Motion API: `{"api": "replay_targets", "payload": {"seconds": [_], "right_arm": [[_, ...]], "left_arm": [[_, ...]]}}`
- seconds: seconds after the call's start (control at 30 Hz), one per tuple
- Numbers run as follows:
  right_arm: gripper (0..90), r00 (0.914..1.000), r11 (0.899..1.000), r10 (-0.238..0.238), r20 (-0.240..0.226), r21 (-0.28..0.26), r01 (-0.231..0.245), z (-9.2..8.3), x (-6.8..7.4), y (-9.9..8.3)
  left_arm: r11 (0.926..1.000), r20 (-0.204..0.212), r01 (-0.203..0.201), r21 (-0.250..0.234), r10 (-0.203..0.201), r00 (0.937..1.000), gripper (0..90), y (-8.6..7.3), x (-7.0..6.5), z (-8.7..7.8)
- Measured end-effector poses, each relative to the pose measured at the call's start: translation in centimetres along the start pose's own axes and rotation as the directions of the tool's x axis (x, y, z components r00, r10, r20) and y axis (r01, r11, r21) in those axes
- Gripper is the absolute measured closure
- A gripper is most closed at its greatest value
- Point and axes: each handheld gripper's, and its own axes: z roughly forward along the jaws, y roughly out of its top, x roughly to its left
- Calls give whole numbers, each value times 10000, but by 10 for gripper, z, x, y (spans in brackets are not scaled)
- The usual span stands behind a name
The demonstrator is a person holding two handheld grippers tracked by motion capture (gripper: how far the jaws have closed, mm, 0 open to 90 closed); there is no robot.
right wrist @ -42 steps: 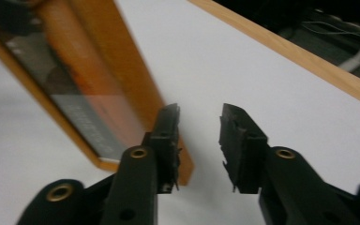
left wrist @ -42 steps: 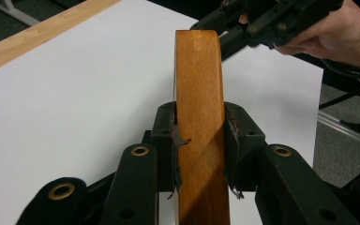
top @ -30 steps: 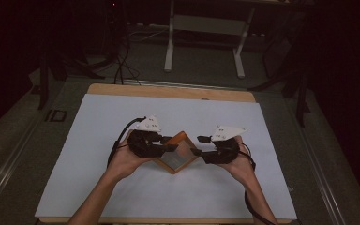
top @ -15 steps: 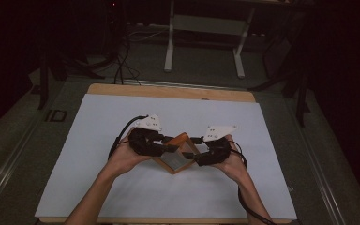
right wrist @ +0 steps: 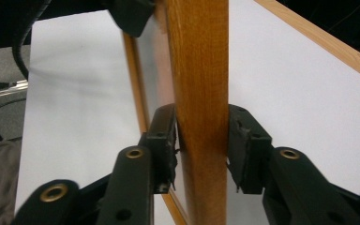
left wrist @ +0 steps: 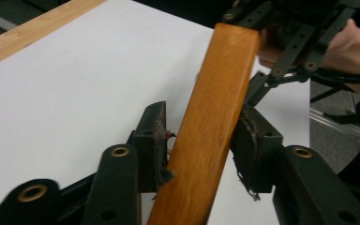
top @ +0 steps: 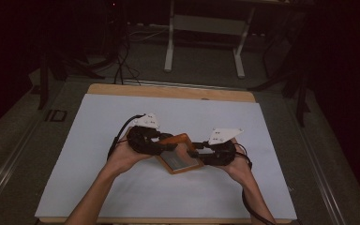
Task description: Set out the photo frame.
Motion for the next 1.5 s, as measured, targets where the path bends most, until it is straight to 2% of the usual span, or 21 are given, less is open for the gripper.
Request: {"api": "replay_targets", "payload": {"seconds": [0.1, 0.23, 0.43, 0.57, 0.7, 0.9, 0.97, 1.13, 1.2, 1.27, 1.5], "right_arm": [[677, 9999, 10000, -90, 135, 27, 90, -1, 2, -1], [681, 9997, 10000, -25, 228, 68, 23, -3, 1, -4], [682, 9995, 10000, -25, 303, 69, 23, -6, 2, -8], [682, 9994, 9999, -130, 320, 82, 128, -7, 3, -10], [682, 9993, 9999, -115, 361, 74, 112, -9, 4, -12], [682, 9990, 10000, -78, 443, -45, 80, -11, 7, -17], [682, 9989, 9999, -92, 463, -107, 97, -11, 8, -18], [682, 9988, 9999, -119, 473, -96, 123, -12, 8, -19], [682, 9988, 9999, -106, 470, -97, 110, -12, 7, -20], [682, 9988, 9999, -98, 475, -102, 103, -13, 8, -20], [682, 9990, 9999, -15, 442, -131, 21, -15, 7, -25]], "left_arm": [[9990, 105, 274, -342, -270, 9996, 486, -3, 3, -2], [9976, -45, 305, -624, -308, 9995, 423, -6, 3, -7], [9892, -155, 522, -1372, -549, 9984, 352, -19, 6, -18], [9861, -266, 752, -1484, -800, 9964, 352, -32, 10, -21], [9868, -436, 819, -1397, -888, 9951, 353, -46, 10, -19], [9918, -613, 736, -1042, -803, 9949, 395, -64, 3, -4], [9935, -526, 721, -885, -769, 9957, 418, -69, 3, 3], [9916, -156, 903, -928, -921, 9956, 502, -80, 5, 18], [9947, -39, 854, -566, -858, 9963, 514, -80, 5, 24], [9962, 20, 734, -465, -733, 9973, 542, -81, 3, 27], [9958, -151, 690, -597, -700, 9974, 636, -81, -1, 33]]}}
